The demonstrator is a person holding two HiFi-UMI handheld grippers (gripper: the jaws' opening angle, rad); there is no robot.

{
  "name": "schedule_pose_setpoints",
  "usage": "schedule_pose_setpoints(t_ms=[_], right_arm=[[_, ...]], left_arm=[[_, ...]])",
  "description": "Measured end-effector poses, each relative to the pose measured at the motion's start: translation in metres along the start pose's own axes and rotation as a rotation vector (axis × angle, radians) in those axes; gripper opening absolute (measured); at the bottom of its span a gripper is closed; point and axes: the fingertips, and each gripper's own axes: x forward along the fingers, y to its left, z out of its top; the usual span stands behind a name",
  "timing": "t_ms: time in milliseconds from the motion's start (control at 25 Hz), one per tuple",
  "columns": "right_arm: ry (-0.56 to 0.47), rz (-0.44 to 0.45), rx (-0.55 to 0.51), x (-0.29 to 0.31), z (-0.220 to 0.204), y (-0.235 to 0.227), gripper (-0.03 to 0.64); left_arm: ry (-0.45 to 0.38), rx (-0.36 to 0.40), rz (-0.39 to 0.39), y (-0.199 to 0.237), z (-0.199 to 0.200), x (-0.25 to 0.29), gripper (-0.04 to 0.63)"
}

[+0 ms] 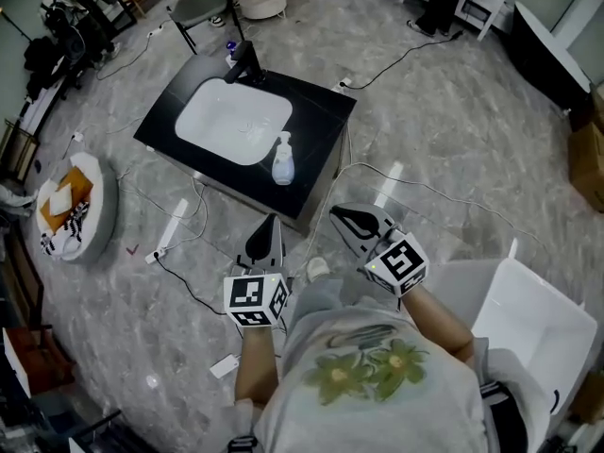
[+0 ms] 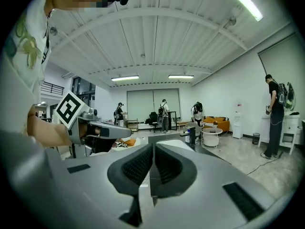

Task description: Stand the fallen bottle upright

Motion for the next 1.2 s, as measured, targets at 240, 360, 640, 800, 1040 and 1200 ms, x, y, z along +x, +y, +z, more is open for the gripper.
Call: schedule_pose_setpoints(t_ms=[240, 360, 640, 800, 1040, 1200], right_arm=[[0.037, -0.036, 0.015, 0.056, -0.002, -0.032, 0.044], [0.054, -0.046, 0.021, 0.076, -0.004, -0.042, 0.044], [0.108, -0.036, 0.035, 0.110, -0.011, -0.066, 0.044], [0.130, -0.017, 0.033, 0.137, -0.017, -0.093, 0.044], [0.169, 0.034, 0.031, 0.179, -0.015, -0.130, 0.044], [0.187, 0.076, 0.013, 0.208, -0.008, -0.156, 0.044]], left_arm=[[0.022, -0.027, -0.044, 0.048, 0.006, 0.048, 0.018], [0.048, -0.032, -0.066, 0.061, 0.002, 0.068, 0.018], [0.139, -0.062, -0.079, 0.085, -0.012, 0.105, 0.019], [0.166, -0.078, -0.071, 0.103, -0.013, 0.135, 0.020], [0.228, -0.071, -0.085, 0.126, -0.007, 0.174, 0.021], [0.256, -0.060, -0.088, 0.139, 0.000, 0.204, 0.021]])
